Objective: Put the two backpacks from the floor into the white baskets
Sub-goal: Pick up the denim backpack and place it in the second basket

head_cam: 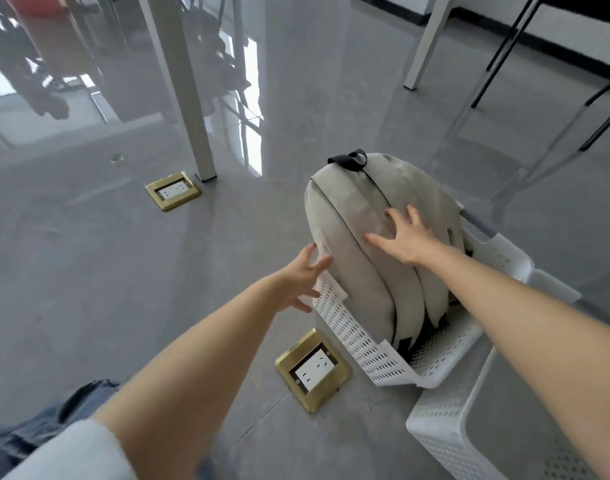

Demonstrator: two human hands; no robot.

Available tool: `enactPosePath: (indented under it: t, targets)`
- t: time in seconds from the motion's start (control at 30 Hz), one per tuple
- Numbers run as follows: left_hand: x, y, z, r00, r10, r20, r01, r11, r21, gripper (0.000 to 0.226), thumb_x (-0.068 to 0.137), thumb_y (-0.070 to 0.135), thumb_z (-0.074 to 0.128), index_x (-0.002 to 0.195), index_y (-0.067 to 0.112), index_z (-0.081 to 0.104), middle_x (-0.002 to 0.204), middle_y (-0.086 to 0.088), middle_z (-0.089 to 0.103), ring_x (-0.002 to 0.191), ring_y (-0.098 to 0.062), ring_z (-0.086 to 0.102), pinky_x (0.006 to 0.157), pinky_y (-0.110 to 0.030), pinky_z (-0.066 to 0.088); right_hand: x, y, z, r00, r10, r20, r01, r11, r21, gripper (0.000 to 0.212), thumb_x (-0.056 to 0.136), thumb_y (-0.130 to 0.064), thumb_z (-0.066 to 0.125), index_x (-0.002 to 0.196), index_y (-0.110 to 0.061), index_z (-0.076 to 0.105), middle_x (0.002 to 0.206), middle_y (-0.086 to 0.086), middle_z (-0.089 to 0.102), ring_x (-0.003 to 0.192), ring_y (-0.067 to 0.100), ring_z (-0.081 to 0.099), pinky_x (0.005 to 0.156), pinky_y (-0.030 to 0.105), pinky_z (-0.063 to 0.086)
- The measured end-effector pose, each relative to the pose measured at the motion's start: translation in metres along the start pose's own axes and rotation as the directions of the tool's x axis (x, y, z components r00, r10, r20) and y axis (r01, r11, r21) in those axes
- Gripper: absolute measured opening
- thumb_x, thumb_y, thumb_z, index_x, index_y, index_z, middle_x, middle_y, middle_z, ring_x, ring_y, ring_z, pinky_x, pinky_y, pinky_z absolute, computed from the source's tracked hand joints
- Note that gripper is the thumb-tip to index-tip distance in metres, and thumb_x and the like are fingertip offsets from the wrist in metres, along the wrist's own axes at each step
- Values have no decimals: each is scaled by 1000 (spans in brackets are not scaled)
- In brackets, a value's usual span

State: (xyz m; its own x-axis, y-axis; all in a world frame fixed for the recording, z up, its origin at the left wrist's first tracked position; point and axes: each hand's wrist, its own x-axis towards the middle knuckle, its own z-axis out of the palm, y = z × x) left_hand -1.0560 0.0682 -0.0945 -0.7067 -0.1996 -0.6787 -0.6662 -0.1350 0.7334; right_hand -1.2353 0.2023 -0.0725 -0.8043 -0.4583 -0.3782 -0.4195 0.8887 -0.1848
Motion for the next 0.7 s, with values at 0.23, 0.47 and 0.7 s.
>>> enactPosePath:
  t: [0.23,0.47,0.7]
  targets:
    - [-96,-130,-55,983,-11,-185,20,999,48,37,98,34,49,132,17,50,113,-4,66,96,-22,67,81,-35,55,-88,-81,30,800,-524,-291,546,838,-9,50,88,-14,54,135,-6,42,145,17,43,142,32,26,113,45,29]
    - [-169,-233,-86,819,24,-573,20,997,70,16,91,8,60,105,14,63,100,-12,72,81,-24,68,69,-33,56,-141,-178,119,647,-714,268,725,685,71,48,91,-26,51,137,-13,41,135,10,54,129,28,43,101,39,41]
    - [-249,-331,-85,501,138,-854,108,970,219,26,85,0,63,92,25,65,91,6,70,86,-8,66,76,-11,44,-187,-223,227,494,-700,516,795,604,58,50,95,-41,49,132,-7,43,133,14,54,120,32,52,98,41,44]
